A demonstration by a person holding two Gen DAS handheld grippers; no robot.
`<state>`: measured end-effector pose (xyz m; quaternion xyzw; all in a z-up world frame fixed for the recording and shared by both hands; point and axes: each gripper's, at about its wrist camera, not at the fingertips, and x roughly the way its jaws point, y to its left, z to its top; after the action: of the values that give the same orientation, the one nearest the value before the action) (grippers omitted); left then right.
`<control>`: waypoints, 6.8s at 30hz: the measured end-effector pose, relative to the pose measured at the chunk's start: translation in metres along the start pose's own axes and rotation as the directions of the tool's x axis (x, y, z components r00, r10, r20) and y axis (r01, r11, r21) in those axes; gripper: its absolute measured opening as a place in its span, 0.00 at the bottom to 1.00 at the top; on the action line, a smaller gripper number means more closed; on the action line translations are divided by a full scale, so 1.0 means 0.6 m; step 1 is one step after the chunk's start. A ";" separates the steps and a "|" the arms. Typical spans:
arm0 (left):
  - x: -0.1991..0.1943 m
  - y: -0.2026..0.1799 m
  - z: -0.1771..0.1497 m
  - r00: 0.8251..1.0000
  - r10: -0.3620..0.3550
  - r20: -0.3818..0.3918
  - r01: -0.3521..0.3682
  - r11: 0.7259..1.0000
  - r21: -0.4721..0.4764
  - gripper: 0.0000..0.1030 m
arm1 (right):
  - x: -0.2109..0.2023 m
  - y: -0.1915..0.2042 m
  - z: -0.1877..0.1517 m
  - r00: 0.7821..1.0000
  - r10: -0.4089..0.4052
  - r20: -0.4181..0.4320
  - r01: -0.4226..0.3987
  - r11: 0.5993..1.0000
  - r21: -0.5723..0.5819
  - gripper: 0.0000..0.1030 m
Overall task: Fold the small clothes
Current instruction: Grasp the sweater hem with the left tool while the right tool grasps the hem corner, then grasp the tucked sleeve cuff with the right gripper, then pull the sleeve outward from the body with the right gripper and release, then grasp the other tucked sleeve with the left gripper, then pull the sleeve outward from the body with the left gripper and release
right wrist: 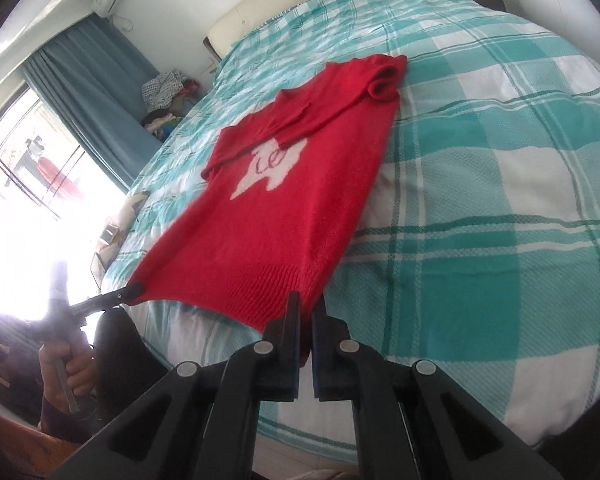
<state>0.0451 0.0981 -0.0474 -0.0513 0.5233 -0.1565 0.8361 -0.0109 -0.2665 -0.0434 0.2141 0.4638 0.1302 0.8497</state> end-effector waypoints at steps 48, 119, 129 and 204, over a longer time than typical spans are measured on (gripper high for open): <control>0.092 -0.056 0.084 0.968 0.102 0.229 -0.106 0.994 0.007 0.86 | 0.316 0.251 0.298 0.949 -0.314 -0.001 0.244 0.740 -0.627 0.40; 0.034 -0.053 0.065 0.962 0.137 0.238 -0.147 0.989 0.025 0.90 | -0.236 -0.392 0.220 0.637 -0.618 0.460 0.365 0.768 0.526 0.15; -0.051 -0.155 0.300 0.921 0.089 0.379 -0.223 0.918 0.328 1.00 | -0.059 -0.116 0.193 0.911 -0.162 0.380 0.259 0.941 -0.218 0.51; 0.098 0.507 0.246 0.799 0.601 0.035 -0.432 0.612 -0.662 0.04 | 0.032 -0.093 0.151 0.945 -0.197 0.261 0.270 0.921 -0.281 0.51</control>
<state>0.2637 0.3556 -0.1075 -0.1901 0.4252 0.2834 0.8383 0.0769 -0.3291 -0.0409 0.0328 0.3593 0.0739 0.9297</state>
